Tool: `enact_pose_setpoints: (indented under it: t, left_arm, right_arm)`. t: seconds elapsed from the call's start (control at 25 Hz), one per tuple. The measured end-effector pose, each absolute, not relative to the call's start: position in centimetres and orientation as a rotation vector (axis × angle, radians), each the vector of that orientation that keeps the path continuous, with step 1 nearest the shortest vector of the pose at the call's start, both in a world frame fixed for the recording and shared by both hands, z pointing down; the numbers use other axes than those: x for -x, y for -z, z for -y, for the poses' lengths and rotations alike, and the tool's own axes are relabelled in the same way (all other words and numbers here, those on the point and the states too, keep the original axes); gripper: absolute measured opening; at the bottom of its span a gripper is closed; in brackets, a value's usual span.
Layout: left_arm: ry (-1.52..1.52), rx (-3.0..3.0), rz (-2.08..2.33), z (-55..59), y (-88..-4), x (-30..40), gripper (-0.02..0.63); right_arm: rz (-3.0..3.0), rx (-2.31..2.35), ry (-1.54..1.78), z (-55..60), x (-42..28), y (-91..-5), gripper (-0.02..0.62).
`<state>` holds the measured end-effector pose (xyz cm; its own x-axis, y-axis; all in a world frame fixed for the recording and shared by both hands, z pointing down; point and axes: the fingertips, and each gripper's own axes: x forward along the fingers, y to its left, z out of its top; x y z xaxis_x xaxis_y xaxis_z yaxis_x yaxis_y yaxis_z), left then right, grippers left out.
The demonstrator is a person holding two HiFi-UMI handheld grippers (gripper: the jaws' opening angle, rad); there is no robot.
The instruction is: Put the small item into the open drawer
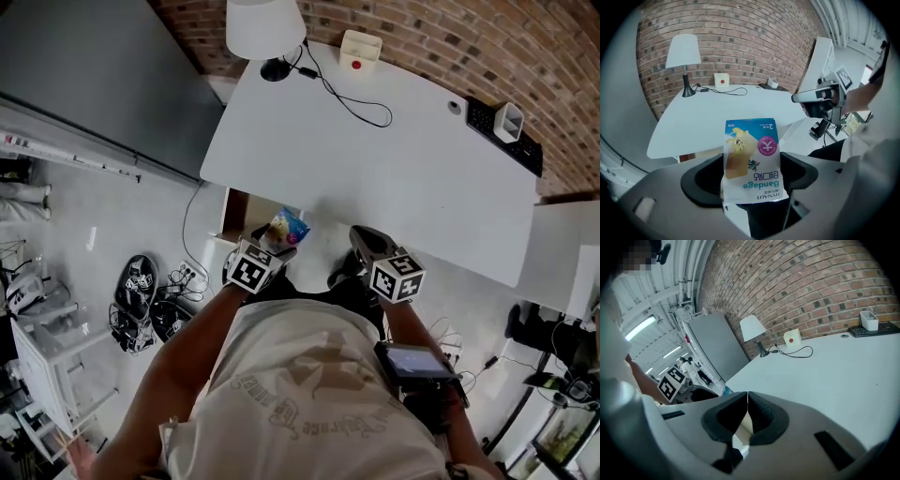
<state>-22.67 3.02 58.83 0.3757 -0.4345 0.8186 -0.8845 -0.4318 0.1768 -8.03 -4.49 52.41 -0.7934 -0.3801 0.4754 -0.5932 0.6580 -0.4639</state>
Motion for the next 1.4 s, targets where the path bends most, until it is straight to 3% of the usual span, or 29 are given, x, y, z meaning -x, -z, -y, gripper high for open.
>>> enact_pose_setpoints:
  t: [0.4, 1.4]
  left_arm:
    - [-1.072, -2.078, 0.970, -6.6, -61.8, 29.7, 0.379]
    - [-1.368, -2.104, 0.660, -8.9, -71.1, 36.0, 0.379]
  right_arm:
    - [2.483, -0.922, -0.931, -0.7, 13.3, -53.3, 0.006]
    - [2.337, -0.998, -1.022, -6.8, 19.3, -59.5, 0.006]
